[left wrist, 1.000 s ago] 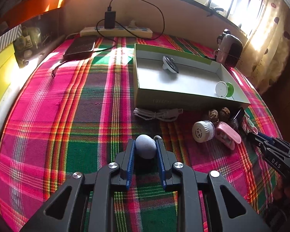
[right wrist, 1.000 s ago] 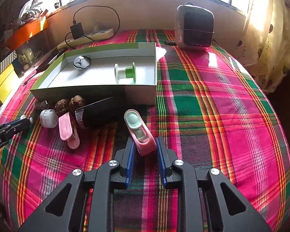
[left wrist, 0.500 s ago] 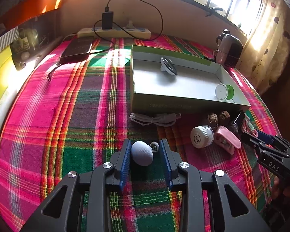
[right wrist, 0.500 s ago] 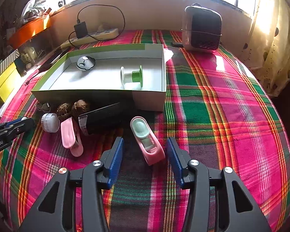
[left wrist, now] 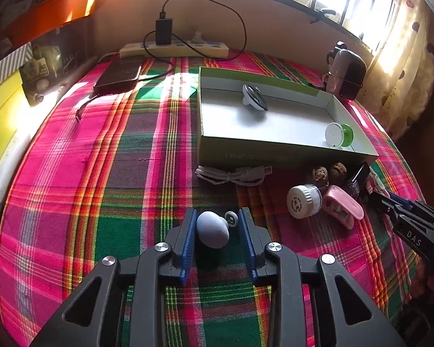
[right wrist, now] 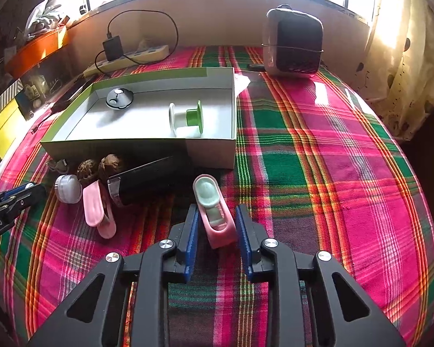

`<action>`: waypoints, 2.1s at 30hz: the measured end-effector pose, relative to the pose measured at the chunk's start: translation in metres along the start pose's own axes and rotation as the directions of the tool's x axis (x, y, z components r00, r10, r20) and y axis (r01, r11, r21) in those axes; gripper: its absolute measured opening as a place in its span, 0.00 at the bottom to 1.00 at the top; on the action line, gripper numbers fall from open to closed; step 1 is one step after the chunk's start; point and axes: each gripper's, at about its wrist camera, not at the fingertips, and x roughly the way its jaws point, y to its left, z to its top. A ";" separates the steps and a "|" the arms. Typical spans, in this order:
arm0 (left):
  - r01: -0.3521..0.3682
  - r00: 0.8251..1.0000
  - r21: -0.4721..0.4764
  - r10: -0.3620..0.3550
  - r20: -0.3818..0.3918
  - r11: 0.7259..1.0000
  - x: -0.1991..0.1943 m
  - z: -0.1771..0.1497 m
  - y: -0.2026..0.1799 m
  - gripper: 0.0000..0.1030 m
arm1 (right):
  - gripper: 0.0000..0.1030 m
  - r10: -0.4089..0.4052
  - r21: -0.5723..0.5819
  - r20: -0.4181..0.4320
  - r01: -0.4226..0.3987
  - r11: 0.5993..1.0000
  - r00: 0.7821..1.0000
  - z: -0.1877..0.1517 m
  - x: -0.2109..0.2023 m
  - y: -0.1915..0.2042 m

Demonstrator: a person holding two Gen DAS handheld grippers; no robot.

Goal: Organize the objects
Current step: 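Close right tool on the pink mint-topped clip while left tool holds the egg, then carry the pink clip and blue egg toward the box with both tools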

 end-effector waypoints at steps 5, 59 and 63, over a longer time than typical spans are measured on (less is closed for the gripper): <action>-0.004 1.000 0.001 0.004 0.000 1.000 0.000 0.000 -0.001 0.26 | 0.18 0.010 0.014 0.002 -0.010 1.000 1.000 0.000 -0.001 -0.003; -0.057 0.993 0.050 0.051 0.110 0.997 -0.036 0.020 -0.024 0.26 | 0.18 0.061 -0.020 0.076 -0.060 0.998 0.995 0.015 -0.028 0.001; -0.055 0.991 0.055 0.048 0.121 0.997 -0.036 0.026 -0.027 0.26 | 0.18 0.070 -0.022 0.079 -0.069 0.997 0.994 0.019 -0.027 0.002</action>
